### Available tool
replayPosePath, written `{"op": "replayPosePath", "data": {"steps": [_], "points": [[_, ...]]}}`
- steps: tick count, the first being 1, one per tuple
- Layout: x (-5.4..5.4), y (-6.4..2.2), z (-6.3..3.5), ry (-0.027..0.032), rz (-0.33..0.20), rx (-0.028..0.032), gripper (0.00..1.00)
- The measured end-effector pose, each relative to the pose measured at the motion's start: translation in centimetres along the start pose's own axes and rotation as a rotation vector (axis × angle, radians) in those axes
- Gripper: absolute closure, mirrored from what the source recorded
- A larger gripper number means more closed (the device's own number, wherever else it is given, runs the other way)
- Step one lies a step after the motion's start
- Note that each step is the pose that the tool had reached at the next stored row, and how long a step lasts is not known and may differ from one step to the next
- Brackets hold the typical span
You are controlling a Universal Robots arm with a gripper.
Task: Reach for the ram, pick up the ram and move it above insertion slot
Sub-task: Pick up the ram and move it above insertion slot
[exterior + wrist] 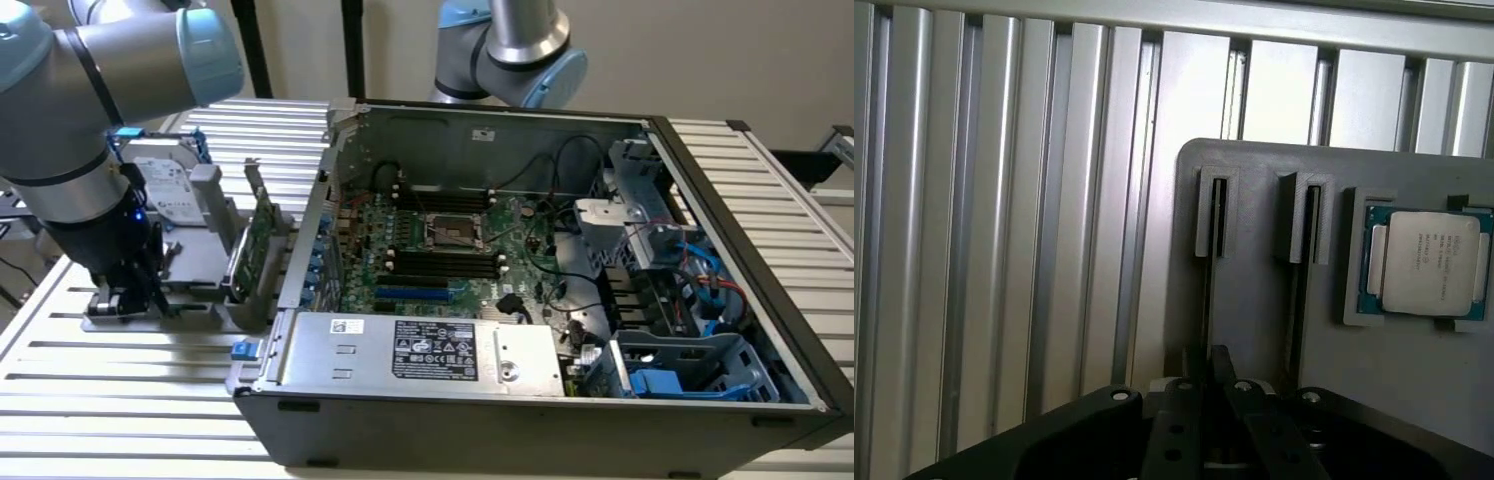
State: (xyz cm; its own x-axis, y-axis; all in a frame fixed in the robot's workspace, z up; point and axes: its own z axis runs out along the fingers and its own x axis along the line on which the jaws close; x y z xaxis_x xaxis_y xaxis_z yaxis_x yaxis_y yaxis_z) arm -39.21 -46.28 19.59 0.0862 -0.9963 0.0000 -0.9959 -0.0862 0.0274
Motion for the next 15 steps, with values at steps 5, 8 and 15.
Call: {"op": "replayPosePath", "data": {"steps": [5, 8, 15], "points": [[0.0, 0.0, 0.0, 0.0, 0.0, 0.0, 0.86], [0.0, 0.0, 0.0, 0.0, 0.0, 0.0, 0.86], [0.0, 0.01, -0.31, -0.0001, 0.0, 0.0001, 0.86]]}}
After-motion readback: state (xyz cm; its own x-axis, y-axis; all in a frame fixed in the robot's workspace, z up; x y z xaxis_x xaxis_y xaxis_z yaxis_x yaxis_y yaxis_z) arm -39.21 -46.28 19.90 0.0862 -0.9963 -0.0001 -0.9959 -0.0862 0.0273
